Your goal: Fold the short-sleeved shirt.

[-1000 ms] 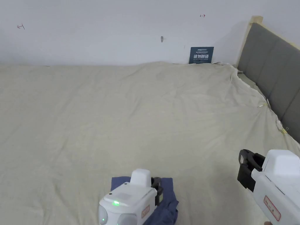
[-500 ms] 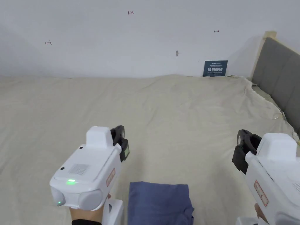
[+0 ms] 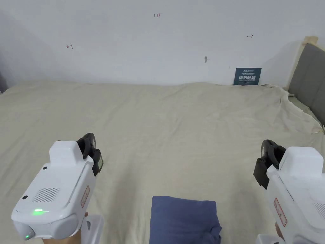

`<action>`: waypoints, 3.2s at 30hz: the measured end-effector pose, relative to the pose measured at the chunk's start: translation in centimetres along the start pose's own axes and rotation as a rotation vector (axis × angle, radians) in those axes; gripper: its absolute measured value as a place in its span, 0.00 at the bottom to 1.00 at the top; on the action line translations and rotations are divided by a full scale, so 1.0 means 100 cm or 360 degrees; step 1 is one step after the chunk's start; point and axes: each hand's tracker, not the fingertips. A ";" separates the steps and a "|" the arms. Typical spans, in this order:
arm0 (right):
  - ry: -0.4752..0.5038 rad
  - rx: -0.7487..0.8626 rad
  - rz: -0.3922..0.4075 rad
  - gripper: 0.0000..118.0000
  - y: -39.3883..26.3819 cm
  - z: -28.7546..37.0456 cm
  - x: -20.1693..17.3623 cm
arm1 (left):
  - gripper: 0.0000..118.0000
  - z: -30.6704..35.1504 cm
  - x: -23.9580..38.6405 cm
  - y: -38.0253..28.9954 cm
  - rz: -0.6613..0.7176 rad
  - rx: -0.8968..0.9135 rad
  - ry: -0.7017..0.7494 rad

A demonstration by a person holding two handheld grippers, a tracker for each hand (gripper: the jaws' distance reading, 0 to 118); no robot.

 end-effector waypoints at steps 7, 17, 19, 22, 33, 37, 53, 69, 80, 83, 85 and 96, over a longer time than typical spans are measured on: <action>0.0075 -0.0105 -0.0014 0.00 -0.017 -0.009 -0.019 | 0.00 -0.001 -0.006 -0.009 0.0003 -0.0077 -0.0005; 0.0243 -0.0547 0.0011 0.00 -0.122 -0.047 -0.065 | 0.00 -0.011 -0.012 -0.057 0.0012 -0.0384 -0.0074; 0.0272 -0.0642 0.0032 0.00 -0.146 -0.057 -0.073 | 0.00 -0.013 -0.013 -0.068 0.0022 -0.0442 -0.0083; 0.0298 -0.0778 0.0074 0.00 -0.178 -0.069 -0.083 | 0.00 -0.014 -0.013 -0.083 0.0027 -0.0520 -0.0092; 0.0283 -0.1021 0.0074 0.00 -0.249 -0.097 -0.079 | 0.00 -0.023 -0.009 -0.114 0.0080 -0.0697 -0.0152; 0.0304 -0.1029 0.0047 0.00 -0.251 -0.096 -0.073 | 0.00 -0.031 -0.002 -0.119 0.0142 -0.0792 -0.0268; 0.0326 -0.1034 0.0015 0.00 -0.251 -0.095 -0.071 | 0.82 -0.098 0.024 -0.213 0.0580 -0.1696 -0.0869; 0.0376 -0.1038 -0.0040 0.00 -0.238 -0.095 -0.067 | 0.21 -0.120 0.042 -0.221 0.0637 -0.1770 -0.0984; 0.0421 -0.0687 -0.0032 0.00 -0.141 -0.091 -0.066 | 0.18 -0.143 -0.035 -0.158 0.0536 -0.1621 -0.0905; 0.0425 -0.0608 -0.0015 0.00 -0.122 -0.091 -0.073 | 0.18 -0.153 -0.085 -0.137 0.0440 -0.1574 -0.0753; 0.0429 -0.0578 -0.0011 0.00 -0.114 -0.092 -0.078 | 0.18 -0.158 -0.125 -0.124 0.0437 -0.1550 -0.0658; 0.0494 -0.0568 0.0030 0.00 -0.106 -0.110 -0.102 | 0.18 -0.170 -0.298 -0.080 0.0179 -0.1583 -0.0016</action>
